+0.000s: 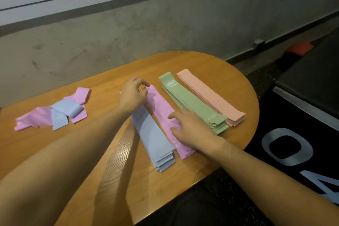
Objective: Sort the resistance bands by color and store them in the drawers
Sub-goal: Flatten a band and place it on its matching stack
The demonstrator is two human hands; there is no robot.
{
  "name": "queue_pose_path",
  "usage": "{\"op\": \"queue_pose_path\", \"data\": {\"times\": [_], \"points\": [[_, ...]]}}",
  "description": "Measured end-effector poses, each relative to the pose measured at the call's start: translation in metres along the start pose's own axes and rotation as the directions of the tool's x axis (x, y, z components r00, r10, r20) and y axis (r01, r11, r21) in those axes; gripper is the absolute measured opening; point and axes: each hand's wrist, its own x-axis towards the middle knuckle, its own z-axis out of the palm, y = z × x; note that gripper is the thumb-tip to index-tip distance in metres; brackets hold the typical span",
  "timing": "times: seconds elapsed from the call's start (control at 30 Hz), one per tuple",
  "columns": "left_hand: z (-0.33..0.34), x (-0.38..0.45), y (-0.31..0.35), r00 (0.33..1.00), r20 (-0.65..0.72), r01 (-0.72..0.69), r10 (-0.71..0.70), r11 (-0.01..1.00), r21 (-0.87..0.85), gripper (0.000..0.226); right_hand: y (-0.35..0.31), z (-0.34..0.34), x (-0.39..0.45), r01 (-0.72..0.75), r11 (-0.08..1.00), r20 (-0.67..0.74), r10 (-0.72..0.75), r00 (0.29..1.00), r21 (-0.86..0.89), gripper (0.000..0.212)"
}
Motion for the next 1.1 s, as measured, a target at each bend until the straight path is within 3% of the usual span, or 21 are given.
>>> {"op": "queue_pose_path", "data": {"times": [0.2,0.53,0.73,0.93,1.1], "points": [[-0.035,-0.046,-0.039,0.989,-0.13,-0.067,0.063,0.997,-0.028,0.021,-0.033,0.014,0.024,0.066,0.997,-0.082,-0.062,0.995,0.05,0.035],[-0.097,-0.135,-0.141,0.955,-0.236,0.178,-0.179,0.984,-0.024,0.02,-0.109,0.054,0.068,0.226,0.963,-0.052,-0.22,0.974,0.15,0.027],[-0.12,-0.166,-0.187,0.936,-0.281,0.238,-0.212,0.969,0.061,0.018,-0.146,0.087,0.104,0.266,0.945,-0.01,-0.269,0.963,0.19,0.029],[-0.116,-0.174,-0.197,0.897,-0.338,0.298,-0.287,0.954,-0.018,0.026,-0.177,0.114,0.147,0.294,0.933,0.037,-0.308,0.951,0.207,0.028],[-0.114,-0.174,-0.198,0.901,-0.349,0.259,-0.258,0.965,-0.043,0.025,-0.192,0.132,0.188,0.301,0.929,0.005,-0.309,0.951,0.215,0.032]]}}
